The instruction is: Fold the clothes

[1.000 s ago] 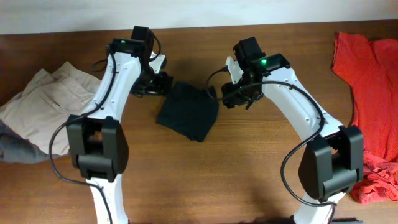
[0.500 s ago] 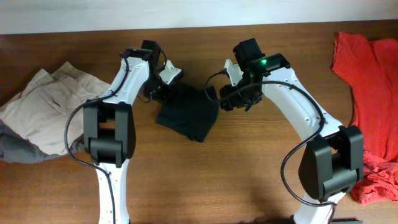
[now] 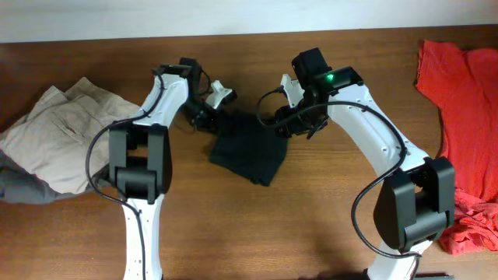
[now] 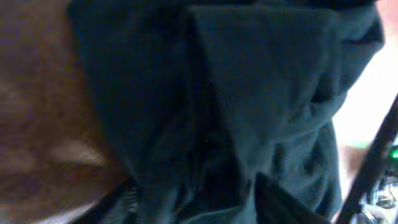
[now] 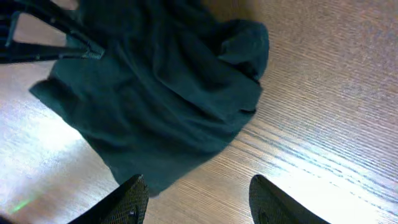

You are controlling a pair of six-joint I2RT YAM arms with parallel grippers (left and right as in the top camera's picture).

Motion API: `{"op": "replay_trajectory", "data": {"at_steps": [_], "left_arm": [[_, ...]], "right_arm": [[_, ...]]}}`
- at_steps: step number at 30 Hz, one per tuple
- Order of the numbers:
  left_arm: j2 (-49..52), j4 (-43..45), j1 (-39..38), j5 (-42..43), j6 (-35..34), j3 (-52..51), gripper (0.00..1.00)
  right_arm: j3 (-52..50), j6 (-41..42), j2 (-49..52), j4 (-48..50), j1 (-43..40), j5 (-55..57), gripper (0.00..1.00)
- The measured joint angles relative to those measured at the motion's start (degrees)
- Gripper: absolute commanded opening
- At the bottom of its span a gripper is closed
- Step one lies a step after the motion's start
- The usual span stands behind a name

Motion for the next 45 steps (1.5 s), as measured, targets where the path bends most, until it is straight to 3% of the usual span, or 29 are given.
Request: {"op": "replay_trajectory", "data": {"at_steps": [2,10,14,16,22,29,37,45], "left_arm": [[0.39,-0.37,0.0,0.42,-0.07,-0.11,0.38],[0.85,-3.5,0.0,1.55,-0.07,-0.13,0.31],[0.87,-5.84,0.0,3.21,-0.07,-0.15,0.3],[0.87,-6.91,0.0,3.91,-0.07,-0.15,0.32],[0.87,-8.0,0.0,4.85,-0.07,-0.15,0.67],[0.83,-8.35,0.48,2.36,-4.37,-0.09,0.73],[0.5,-8.35,3.08,1.29,-6.99,0.09,0.76],[-0.02,-7.23,-2.86,-0.55,-7.5,0.22,0.77]], "right_arm": [[0.0,-0.04,0.0,0.0,0.0,0.0,0.57],[-1.73,1.77,0.02,0.5,0.0,-3.43,0.15],[-5.75,7.69,0.76,2.54,0.0,-4.46,0.04],[-7.56,11.1,1.64,3.96,0.0,-4.76,0.04],[-12.85,18.43,3.19,8.94,0.0,-5.66,0.04],[-19.91,25.92,3.34,16.87,0.0,-6.51,0.04],[-21.81,28.63,3.52,18.27,0.0,-7.04,0.04],[-21.9,29.49,3.52,18.78,0.0,-7.13,0.04]]}}
